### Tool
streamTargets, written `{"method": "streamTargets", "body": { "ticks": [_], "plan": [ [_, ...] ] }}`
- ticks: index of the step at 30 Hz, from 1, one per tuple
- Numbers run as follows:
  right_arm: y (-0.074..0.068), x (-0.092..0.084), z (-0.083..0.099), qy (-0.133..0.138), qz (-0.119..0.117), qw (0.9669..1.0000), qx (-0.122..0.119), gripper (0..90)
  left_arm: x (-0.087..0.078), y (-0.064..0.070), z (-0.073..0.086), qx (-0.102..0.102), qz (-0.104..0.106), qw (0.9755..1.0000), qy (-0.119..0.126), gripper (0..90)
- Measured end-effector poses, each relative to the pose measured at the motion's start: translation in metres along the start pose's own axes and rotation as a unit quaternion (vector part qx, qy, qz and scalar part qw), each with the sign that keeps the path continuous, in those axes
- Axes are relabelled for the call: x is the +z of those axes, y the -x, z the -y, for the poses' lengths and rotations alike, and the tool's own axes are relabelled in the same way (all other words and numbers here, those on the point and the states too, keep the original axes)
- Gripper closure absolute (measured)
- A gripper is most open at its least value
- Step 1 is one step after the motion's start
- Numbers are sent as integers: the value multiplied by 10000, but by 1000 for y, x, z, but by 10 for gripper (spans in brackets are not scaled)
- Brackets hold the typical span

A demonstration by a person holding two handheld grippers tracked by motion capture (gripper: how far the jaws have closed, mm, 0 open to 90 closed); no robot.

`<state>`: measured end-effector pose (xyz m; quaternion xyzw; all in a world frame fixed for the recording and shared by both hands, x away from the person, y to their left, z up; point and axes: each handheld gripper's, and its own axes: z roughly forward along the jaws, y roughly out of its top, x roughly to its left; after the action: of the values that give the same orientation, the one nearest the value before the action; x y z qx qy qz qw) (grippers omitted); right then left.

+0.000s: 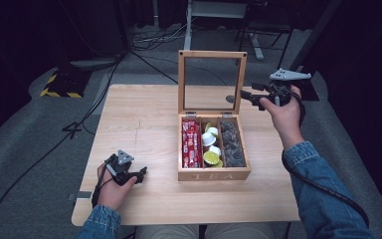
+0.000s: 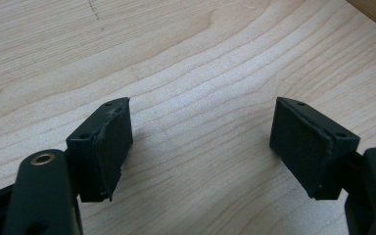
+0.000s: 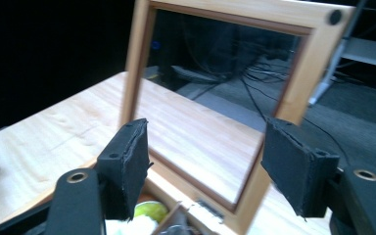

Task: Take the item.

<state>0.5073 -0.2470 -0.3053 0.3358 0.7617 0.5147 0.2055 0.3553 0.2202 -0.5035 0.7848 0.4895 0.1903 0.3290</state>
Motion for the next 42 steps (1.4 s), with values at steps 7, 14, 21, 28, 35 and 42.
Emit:
{"method": "streamTargets", "body": {
  "ticks": [7,14,21,28,35,42],
  "plan": [
    [-32,-4,9,59,-441,9988,-201,319,0,0,0,63,51,10000,-14,225],
    [-56,-3,14,-38,-727,9969,-296,317,1,1,0,73,75,9999,-12,205],
    [-73,4,19,41,-733,9966,-381,177,1,0,-1,75,83,9999,-23,201],
    [-89,13,23,-45,-873,9955,-368,206,1,0,-1,71,92,9999,-12,198],
    [-107,27,29,-140,-1127,9924,-470,241,1,1,-1,87,73,9999,-24,198],
    [-122,46,39,-417,-1271,9899,-458,265,1,1,-1,88,67,9999,-24,200]
  ]
}}
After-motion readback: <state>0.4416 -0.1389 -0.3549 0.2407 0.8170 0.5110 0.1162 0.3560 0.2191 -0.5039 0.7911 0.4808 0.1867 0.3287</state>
